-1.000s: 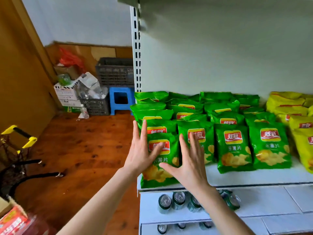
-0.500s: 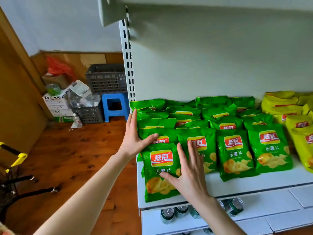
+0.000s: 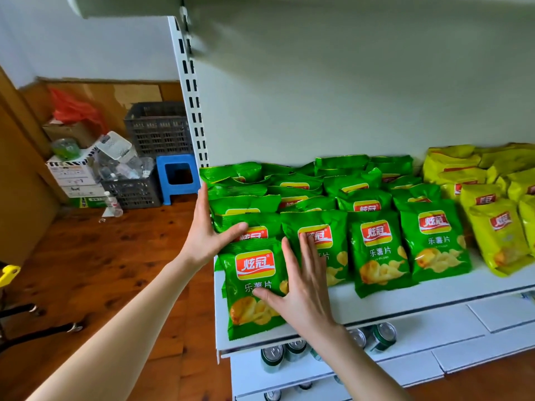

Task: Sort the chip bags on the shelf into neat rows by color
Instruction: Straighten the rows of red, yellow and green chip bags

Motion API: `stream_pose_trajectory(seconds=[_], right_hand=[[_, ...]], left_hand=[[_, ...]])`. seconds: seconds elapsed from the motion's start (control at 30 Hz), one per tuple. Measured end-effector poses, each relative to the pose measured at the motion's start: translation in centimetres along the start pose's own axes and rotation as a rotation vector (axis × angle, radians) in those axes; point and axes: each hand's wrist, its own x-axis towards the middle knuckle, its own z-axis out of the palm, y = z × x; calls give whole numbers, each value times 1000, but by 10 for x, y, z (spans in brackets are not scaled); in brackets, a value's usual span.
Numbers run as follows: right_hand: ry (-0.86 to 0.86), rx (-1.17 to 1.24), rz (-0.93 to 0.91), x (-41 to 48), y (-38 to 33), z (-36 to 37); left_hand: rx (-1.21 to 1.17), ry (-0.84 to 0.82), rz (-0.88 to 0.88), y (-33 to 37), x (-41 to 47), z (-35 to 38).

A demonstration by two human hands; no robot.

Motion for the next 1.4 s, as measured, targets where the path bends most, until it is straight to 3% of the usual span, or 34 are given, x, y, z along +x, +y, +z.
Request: stream_pose_trajectory(seconds=[0.17, 0.37, 0.77, 0.93, 1.1, 1.27, 1.4], right_hand=[[28, -15, -15, -4, 3, -2], [87, 15, -36, -18, 8, -3], [58, -59, 42, -15, 5, 12], [79, -72, 36, -17, 7, 12], [84, -67, 24, -17, 5, 7], [82, 57, -6, -20, 24, -9], [102, 41, -60, -5, 74, -38]], left_hand=[[-151, 98, -117, 10, -7, 5], [-188, 71, -294, -5, -6, 7], [-224, 50, -287, 1, 2, 7], [-176, 169, -302, 3, -8, 4], [12, 371, -158, 15, -47, 4], [291, 252, -29, 15, -95, 19], [806, 149, 342, 21, -105, 35]])
